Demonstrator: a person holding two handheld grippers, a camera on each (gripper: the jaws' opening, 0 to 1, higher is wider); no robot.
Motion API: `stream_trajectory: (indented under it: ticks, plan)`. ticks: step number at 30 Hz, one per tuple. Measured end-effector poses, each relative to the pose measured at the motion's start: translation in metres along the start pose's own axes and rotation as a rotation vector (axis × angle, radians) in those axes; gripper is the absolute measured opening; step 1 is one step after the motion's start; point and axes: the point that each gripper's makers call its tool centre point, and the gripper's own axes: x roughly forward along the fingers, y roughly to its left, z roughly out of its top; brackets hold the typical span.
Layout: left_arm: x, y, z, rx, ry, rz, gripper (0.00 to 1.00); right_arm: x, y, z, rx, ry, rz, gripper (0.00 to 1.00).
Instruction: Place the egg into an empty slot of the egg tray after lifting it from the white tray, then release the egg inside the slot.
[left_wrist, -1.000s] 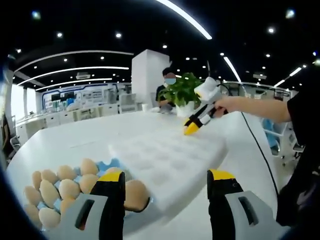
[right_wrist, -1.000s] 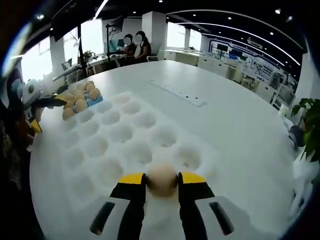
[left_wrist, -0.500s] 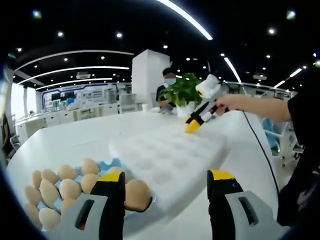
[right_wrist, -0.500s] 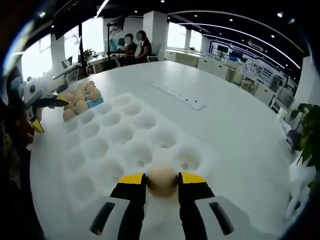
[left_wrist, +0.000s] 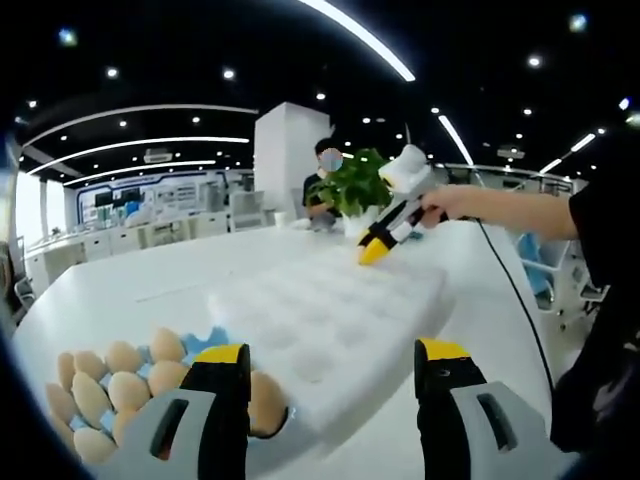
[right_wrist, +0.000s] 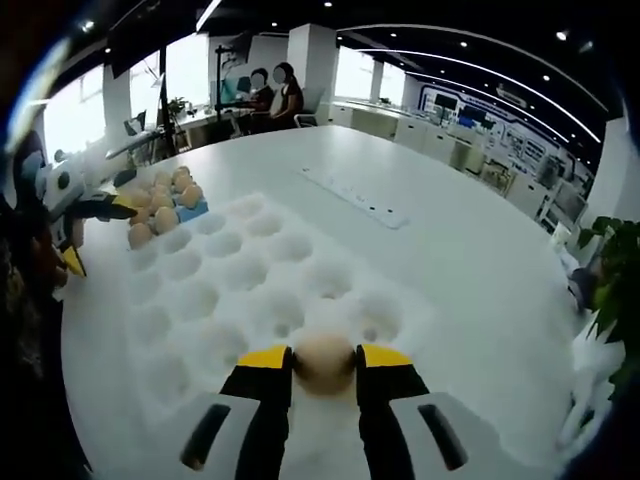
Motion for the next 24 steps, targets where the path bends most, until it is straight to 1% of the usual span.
stream_trajectory:
  ticks: [4, 7, 12, 13, 16, 17, 18, 19, 22, 24]
  plan:
    - [-0.002, 0.003, -0.003, -0.011, 0.004, 0.011, 0.68, -0.004, 0.001, 0.007, -0.012, -0.006, -0.005, 0.26]
    - [-0.003, 0.004, -0.002, -0.013, 0.0, 0.015, 0.68, -0.006, 0.0, 0.012, -0.021, -0.007, -0.007, 0.26]
    - [-0.003, 0.001, 0.0, -0.01, -0.005, 0.005, 0.68, -0.008, -0.003, 0.02, -0.036, -0.008, -0.013, 0.26]
    - [-0.003, 0.001, 0.0, -0.009, -0.005, 0.004, 0.68, -0.009, 0.0, 0.021, -0.038, -0.01, -0.013, 0.26]
    - [-0.005, 0.002, -0.001, -0.013, -0.007, 0.005, 0.68, -0.01, 0.014, 0.031, -0.015, -0.038, 0.023, 0.26]
    - [-0.006, 0.003, -0.001, -0.015, -0.007, 0.007, 0.68, -0.01, 0.018, 0.032, -0.023, -0.026, 0.02, 0.26]
    - [-0.007, 0.003, -0.001, -0.016, -0.007, 0.01, 0.68, -0.009, 0.019, 0.031, -0.051, -0.009, 0.012, 0.26]
    - [-0.008, 0.004, -0.001, -0.017, -0.009, 0.012, 0.68, -0.01, 0.011, 0.032, -0.064, -0.01, 0.011, 0.26]
    - [-0.01, 0.005, 0.0, -0.02, -0.011, 0.015, 0.68, -0.011, 0.014, 0.039, -0.058, -0.034, 0.022, 0.26]
    - [-0.01, 0.006, -0.001, -0.017, -0.005, 0.015, 0.68, -0.01, 0.019, 0.038, -0.059, -0.034, 0.018, 0.26]
